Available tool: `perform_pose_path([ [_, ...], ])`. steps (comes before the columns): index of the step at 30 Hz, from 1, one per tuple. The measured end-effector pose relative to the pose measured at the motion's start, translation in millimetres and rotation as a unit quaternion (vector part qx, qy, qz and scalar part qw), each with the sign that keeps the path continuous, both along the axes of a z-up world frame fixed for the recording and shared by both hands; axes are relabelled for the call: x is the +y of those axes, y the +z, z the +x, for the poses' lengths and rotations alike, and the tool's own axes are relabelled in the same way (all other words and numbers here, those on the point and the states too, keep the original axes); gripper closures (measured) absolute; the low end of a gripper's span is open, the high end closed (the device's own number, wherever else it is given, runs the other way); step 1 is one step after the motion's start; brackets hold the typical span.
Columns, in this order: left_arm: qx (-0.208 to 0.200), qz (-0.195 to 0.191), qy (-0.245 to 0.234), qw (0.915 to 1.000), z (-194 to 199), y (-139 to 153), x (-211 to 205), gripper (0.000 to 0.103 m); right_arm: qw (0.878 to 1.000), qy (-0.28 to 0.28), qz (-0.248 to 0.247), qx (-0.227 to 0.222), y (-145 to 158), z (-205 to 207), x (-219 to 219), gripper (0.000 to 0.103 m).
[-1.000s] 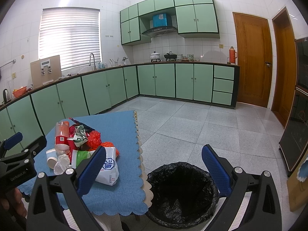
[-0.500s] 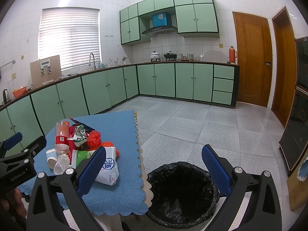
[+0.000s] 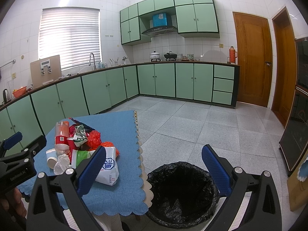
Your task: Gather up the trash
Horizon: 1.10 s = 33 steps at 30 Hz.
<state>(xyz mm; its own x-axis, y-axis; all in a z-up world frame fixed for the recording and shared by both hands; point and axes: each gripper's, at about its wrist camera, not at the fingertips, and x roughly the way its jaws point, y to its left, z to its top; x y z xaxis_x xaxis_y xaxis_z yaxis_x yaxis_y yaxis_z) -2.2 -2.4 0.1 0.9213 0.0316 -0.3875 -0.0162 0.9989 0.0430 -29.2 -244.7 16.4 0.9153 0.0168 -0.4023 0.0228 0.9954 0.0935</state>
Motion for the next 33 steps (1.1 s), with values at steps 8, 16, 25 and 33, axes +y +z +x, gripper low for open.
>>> perform_pose_path([
  [8,0.0,0.0,0.0,1.0,0,0,0,0.005,1.0,0.0,0.001,0.0,0,0,0,0.006],
  [16,0.001,0.0,0.0,1.0,0,0,0,0.005,1.0,0.003,0.001,0.0,1,1,-2,0.006],
  [25,0.001,-0.009,0.018,0.9998,9,-4,18,0.005,1.0,0.02,0.009,0.004,-2,12,8,0.006],
  [33,0.019,-0.001,0.101,0.9947,34,-19,79,0.005,0.997,0.07,0.023,0.008,1,48,26,0.008],
])
